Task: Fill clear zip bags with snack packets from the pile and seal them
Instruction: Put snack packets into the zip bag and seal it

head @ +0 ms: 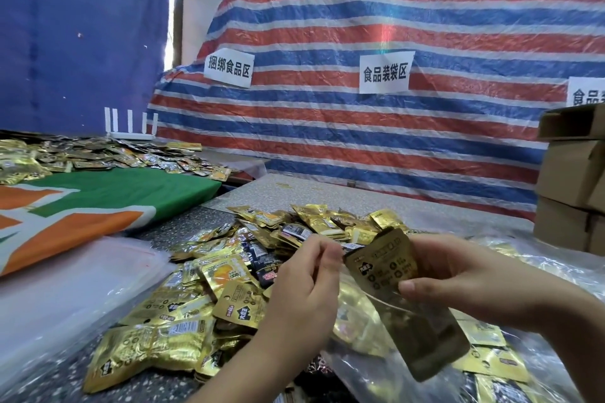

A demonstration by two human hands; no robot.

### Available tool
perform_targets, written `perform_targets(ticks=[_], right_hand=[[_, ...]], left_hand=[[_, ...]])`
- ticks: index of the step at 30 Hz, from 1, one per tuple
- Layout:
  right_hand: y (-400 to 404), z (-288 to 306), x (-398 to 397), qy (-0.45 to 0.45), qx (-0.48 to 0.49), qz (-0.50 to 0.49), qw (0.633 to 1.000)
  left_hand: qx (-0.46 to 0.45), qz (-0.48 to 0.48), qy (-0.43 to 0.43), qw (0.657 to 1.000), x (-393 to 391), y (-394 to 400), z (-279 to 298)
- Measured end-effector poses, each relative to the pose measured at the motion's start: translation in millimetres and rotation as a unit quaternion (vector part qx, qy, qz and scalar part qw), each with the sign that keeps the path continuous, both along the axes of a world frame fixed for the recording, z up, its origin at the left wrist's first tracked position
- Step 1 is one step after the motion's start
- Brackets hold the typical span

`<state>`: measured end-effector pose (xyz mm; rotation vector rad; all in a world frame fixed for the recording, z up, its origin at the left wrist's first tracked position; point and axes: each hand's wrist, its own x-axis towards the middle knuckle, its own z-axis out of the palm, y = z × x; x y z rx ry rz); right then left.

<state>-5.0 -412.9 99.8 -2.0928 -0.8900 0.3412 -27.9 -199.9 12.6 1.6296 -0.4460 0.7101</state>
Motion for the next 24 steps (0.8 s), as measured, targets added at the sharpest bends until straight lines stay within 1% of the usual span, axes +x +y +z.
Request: perform_targets(ticks=[3, 6, 8, 11, 14, 17, 19, 22, 24], right_hand=[[-2, 0, 2, -0.013, 0.025, -0.013, 1.0], [-2, 1, 4, -0.019, 0.044, -0.023, 0.999], [-3, 2, 4, -0.019, 0.042, -0.032, 0.998], [-4, 2, 2, -0.016, 0.0, -0.041, 0.999], [4, 4, -4, -0.048, -0.088, -0.034, 0.994], [14, 6, -10, -0.046, -0.16, -0.017, 0.986], [20, 6, -14, -0.062, -0.195, -0.012, 0.979], [22, 4, -16, -0.097, -0.198, -0.026, 0.975], [23, 5, -18, -0.091, -0.185, -0.042, 0.978]], left_hand=[[-0.032, -0.022, 0.051, 0.998, 1, 0, 1], [-0.003, -0.035, 0.083, 0.996, 3, 2, 1], [-0.002, -0.063, 0.09, 0.994, 1, 1, 4], [-0.011, -0.089, 0.09, 0.992, -2, -2, 8], [0.009, -0.087, 0.083, 0.993, -6, 0, 9], [0.034, -0.082, 0.068, 0.994, -9, -1, 9], [0.042, -0.07, 0.06, 0.995, -11, -2, 7], [0.056, -0.06, 0.054, 0.995, -10, -1, 9], [0.056, -0.05, 0.052, 0.996, -9, -1, 10]])
